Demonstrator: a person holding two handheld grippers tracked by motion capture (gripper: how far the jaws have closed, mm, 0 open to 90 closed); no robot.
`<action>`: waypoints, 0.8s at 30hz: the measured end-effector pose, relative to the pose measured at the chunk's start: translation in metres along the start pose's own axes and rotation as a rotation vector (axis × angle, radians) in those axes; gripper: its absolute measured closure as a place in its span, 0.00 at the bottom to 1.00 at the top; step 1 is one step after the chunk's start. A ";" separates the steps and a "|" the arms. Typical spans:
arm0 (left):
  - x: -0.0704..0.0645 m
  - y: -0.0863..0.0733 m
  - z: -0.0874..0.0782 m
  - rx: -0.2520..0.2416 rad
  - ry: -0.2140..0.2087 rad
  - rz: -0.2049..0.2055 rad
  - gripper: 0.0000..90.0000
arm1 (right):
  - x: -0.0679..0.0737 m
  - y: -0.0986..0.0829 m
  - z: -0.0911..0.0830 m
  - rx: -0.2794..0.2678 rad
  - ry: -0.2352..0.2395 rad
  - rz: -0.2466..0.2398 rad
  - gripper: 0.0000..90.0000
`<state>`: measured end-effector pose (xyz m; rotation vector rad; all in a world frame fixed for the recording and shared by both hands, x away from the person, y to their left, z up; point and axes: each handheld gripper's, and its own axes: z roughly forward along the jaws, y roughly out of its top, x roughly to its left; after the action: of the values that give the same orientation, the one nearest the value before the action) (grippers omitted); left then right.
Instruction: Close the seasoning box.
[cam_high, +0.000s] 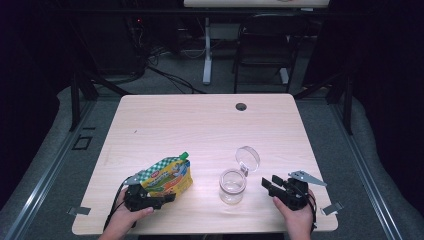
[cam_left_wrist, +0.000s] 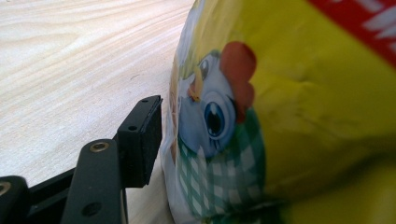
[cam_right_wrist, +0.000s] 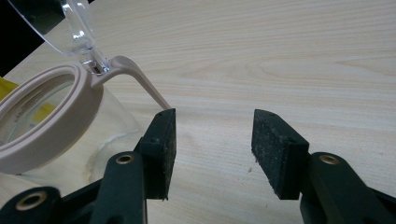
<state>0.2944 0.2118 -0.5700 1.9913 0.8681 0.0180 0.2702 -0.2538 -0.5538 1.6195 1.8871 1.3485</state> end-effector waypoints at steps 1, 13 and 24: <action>0.000 0.000 0.000 0.000 0.000 0.000 0.44 | 0.000 0.000 0.000 0.000 0.000 0.000 0.56; 0.001 -0.008 0.008 -0.037 0.015 -0.008 0.42 | 0.001 0.000 -0.001 -0.007 0.003 -0.001 0.56; -0.002 -0.014 0.013 -0.081 0.031 0.009 0.48 | 0.001 0.001 -0.001 -0.005 0.002 -0.009 0.56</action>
<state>0.2897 0.2056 -0.5872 1.9232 0.8650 0.0879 0.2694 -0.2531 -0.5524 1.6057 1.8891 1.3509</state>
